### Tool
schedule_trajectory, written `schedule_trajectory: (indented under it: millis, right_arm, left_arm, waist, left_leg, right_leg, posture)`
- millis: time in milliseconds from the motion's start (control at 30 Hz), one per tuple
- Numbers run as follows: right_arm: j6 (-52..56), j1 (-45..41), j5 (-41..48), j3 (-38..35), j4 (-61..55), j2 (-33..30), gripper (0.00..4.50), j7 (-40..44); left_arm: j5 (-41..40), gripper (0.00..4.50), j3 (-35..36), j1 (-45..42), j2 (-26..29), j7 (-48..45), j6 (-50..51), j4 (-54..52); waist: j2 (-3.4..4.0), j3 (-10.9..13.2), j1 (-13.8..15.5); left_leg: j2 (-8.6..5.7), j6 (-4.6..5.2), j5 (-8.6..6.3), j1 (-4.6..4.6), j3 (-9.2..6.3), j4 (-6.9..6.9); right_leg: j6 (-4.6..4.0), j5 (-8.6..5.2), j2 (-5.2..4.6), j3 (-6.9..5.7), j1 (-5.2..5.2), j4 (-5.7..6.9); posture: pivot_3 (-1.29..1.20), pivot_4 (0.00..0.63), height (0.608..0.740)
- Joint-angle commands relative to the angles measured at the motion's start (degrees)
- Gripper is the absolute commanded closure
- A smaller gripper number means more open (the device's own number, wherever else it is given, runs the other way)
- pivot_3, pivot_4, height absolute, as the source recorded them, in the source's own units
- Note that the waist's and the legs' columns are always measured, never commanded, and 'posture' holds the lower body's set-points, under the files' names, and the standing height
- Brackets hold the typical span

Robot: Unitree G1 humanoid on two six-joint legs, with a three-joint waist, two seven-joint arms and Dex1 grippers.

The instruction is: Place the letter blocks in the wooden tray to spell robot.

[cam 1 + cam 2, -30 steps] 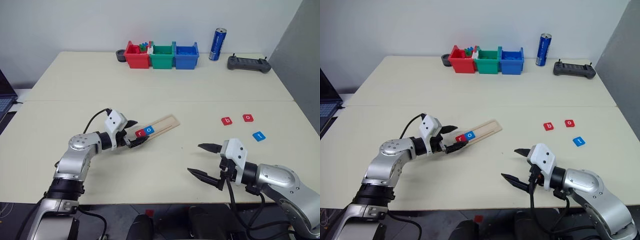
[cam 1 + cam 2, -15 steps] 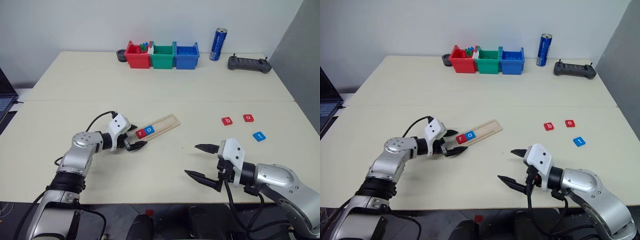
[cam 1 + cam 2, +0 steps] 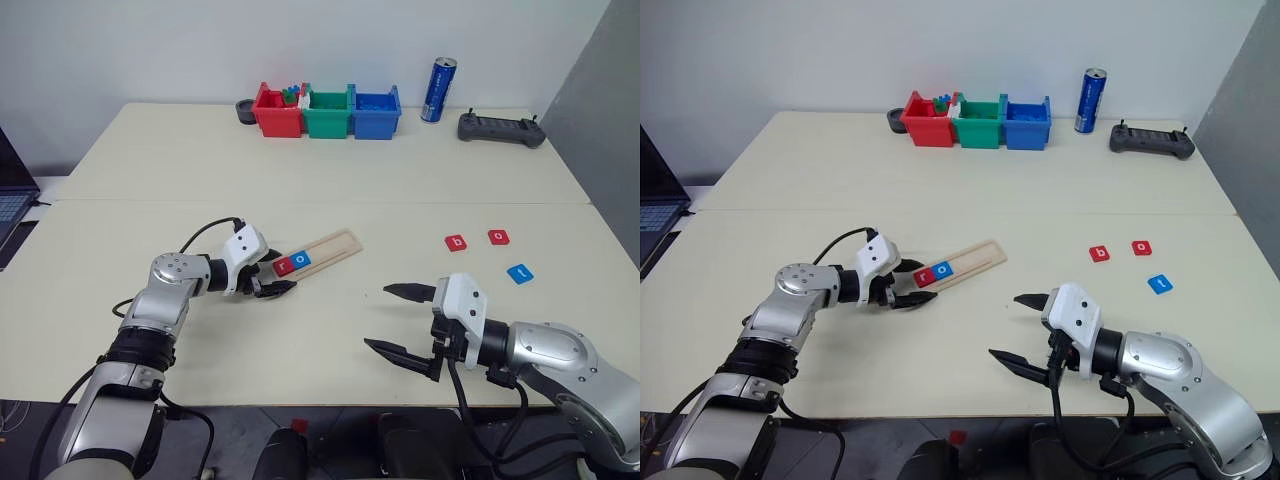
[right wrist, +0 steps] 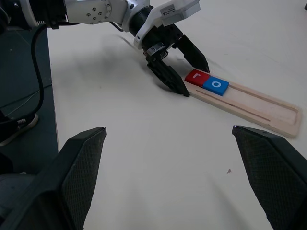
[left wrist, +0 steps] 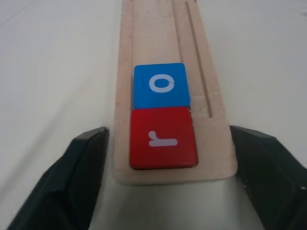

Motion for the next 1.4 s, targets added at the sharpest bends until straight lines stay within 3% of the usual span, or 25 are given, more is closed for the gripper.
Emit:
schedule_trajectory:
  millis: [33, 233, 467, 667, 1167, 1267, 1400]
  right_arm:
    - [-0.08, -1.10, 1.21, -2.24, -1.24, -0.76, 0.00, 0.04]
    - [0.81, -1.55, 1.75, -4.06, -1.33, -2.14, 0.00, -0.13]
    - [1.44, 5.94, 3.13, -11.28, -3.21, -10.63, 0.00, 4.87]
    - [1.07, 11.04, 3.70, -14.29, -3.73, -14.28, 0.00, 7.54]
    - [0.71, 14.08, 3.02, -14.20, -4.61, -14.23, 0.00, 6.64]
    - [0.75, 14.18, 3.07, -14.39, -4.55, -14.42, 0.00, 6.65]
    - [0.84, 13.74, 3.11, -14.16, -4.26, -14.58, 0.00, 6.55]
  left_arm:
    - [2.79, 1.13, -1.75, 0.66, 0.74, -0.30, 0.16, 2.17]
    - [3.66, 1.13, -4.24, 2.75, 2.64, -5.37, -4.96, -0.73]
    - [1.87, 1.13, -7.39, 8.24, 5.31, -13.83, -10.44, -12.30]
    - [1.00, 1.13, -8.74, 8.70, 4.32, -15.48, -7.11, -17.66]
    - [-0.54, 1.13, -9.71, 9.16, 3.89, -16.33, 0.58, -23.53]
    - [-0.78, 0.13, -9.56, 9.05, 3.82, -16.23, 1.14, -24.02]
    - [-1.00, 0.06, -8.78, 9.09, 4.52, -16.51, 0.32, -24.91]
  waist:
    - [0.00, -0.01, 0.00]
    - [0.00, -0.02, -0.07]
    - [0.02, -0.03, 0.17]
    - [0.01, -0.04, 0.43]
    - [-0.03, -0.02, 0.44]
    - [-0.03, -0.02, 0.44]
    - [-0.03, -0.01, 0.48]
  left_leg:
    - [0.00, 0.00, 0.00, 0.01, 0.00, 0.01]
    - [0.01, 0.00, 0.00, 0.02, 0.00, -0.01]
    - [0.00, 0.03, -0.02, -0.02, 0.03, -0.08]
    - [-0.03, 0.06, -0.04, -0.04, 0.04, -0.02]
    - [-0.02, 0.06, -0.04, -0.04, 0.03, 0.00]
    - [-0.02, 0.06, -0.04, -0.04, 0.04, 0.00]
    - [-0.02, 0.06, -0.04, -0.04, 0.04, 0.01]
  right_leg:
    - [0.01, 0.00, 0.00, 0.00, 0.01, 0.01]
    - [0.02, -0.01, 0.01, 0.01, 0.01, 0.00]
    - [-0.05, 0.00, -0.03, 0.01, 0.00, -0.06]
    - [0.06, -0.07, -0.04, 0.02, 0.02, -0.06]
    - [0.21, -0.16, -0.02, 0.02, 0.02, -0.06]
    - [0.22, -0.16, -0.02, 0.03, 0.02, -0.06]
    - [0.21, -0.16, -0.02, 0.02, 0.02, -0.06]
  posture:
    - [0.00, 0.150, 0.740]
    - [0.00, 0.150, 0.740]
    - [0.00, 0.150, 0.740]
    - [0.00, 0.150, 0.740]
    - [0.00, 0.150, 0.740]
    - [0.00, 0.150, 0.740]
    - [0.00, 0.150, 0.740]
